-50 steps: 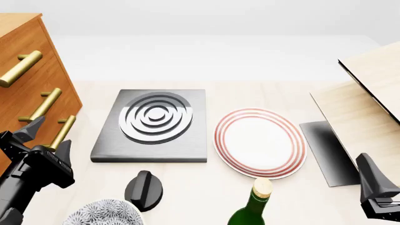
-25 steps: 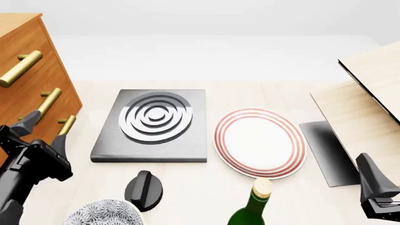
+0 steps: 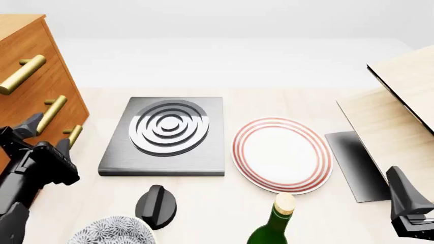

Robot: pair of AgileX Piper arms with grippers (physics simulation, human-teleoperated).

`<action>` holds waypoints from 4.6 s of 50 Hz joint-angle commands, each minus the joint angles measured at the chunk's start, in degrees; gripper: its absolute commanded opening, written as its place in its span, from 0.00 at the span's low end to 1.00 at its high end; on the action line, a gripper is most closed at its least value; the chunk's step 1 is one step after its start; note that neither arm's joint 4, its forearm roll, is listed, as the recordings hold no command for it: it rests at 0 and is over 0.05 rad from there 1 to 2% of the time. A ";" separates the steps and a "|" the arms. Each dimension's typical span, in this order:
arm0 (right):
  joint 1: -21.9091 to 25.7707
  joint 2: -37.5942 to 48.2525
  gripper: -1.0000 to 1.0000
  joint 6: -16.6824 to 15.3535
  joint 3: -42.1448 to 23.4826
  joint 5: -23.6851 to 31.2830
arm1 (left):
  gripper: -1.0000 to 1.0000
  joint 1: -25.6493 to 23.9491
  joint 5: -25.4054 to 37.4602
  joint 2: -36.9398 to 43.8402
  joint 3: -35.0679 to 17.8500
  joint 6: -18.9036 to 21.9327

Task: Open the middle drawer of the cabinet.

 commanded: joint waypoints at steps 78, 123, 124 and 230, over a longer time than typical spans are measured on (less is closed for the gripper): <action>-0.24 0.04 1.00 -0.04 0.29 -0.54 | 1.00 7.61 -0.43 10.82 -6.14 -0.58; -0.24 0.04 1.00 -0.05 0.29 -0.53 | 0.00 5.92 -0.43 11.34 -6.52 -0.09; -0.24 0.04 1.00 -0.05 0.29 -0.53 | 0.00 5.92 -0.43 11.34 -6.52 -0.09; -0.24 0.04 1.00 -0.03 0.29 -0.52 | 0.00 -6.98 -0.43 6.59 -3.55 5.61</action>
